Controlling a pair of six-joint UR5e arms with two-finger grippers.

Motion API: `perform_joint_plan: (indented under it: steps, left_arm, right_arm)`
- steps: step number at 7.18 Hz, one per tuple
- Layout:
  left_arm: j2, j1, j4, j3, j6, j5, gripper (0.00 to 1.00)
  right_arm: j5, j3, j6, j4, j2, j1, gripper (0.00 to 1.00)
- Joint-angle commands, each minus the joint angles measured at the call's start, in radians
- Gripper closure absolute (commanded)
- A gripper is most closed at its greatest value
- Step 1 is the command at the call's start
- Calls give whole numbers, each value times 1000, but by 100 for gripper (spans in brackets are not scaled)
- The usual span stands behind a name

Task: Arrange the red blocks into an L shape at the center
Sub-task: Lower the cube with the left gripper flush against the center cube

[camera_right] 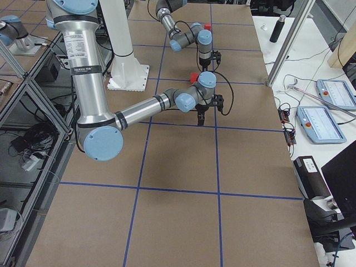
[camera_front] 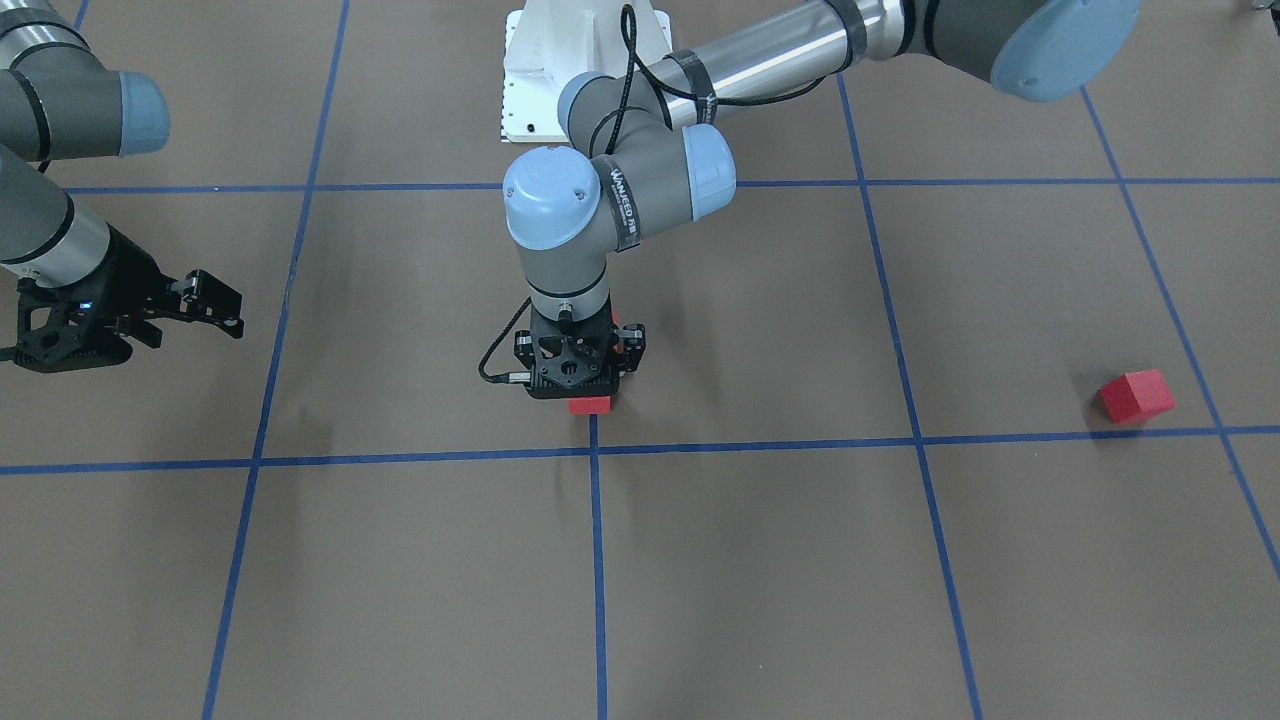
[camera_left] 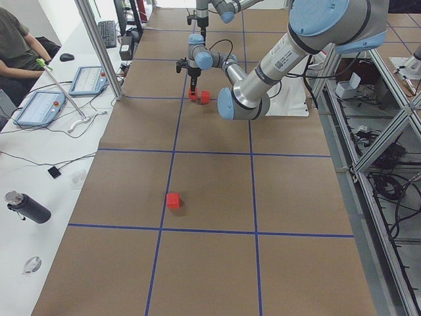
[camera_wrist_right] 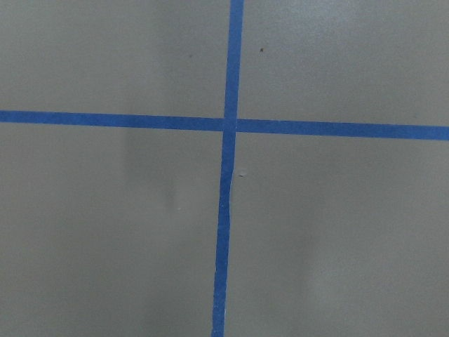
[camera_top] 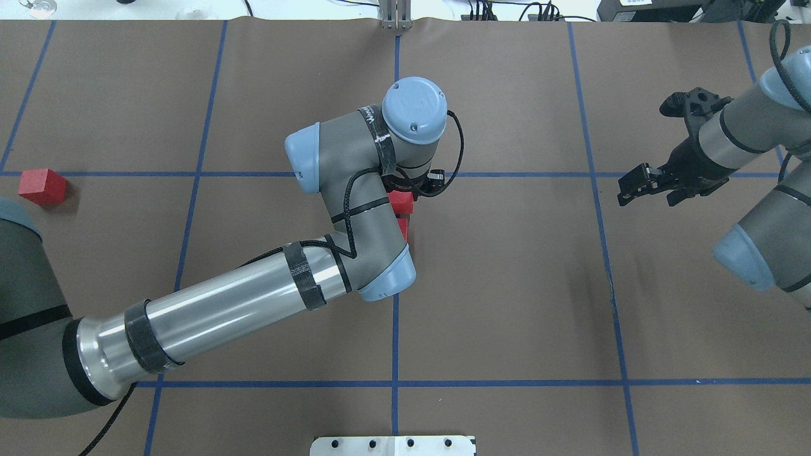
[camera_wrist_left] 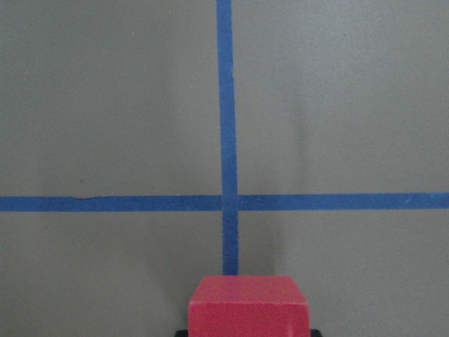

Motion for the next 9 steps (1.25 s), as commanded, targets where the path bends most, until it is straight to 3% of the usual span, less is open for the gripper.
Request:
perform_joint_plan:
  steps: [1, 9]
  left_arm:
    - [2, 0, 2, -5, -2, -4, 100]
    - [47, 2, 28, -79, -5, -5, 100]
  right_arm:
    - [0, 3, 17, 2, 4, -5, 0]
    - [0, 9, 26, 1, 6, -5, 0]
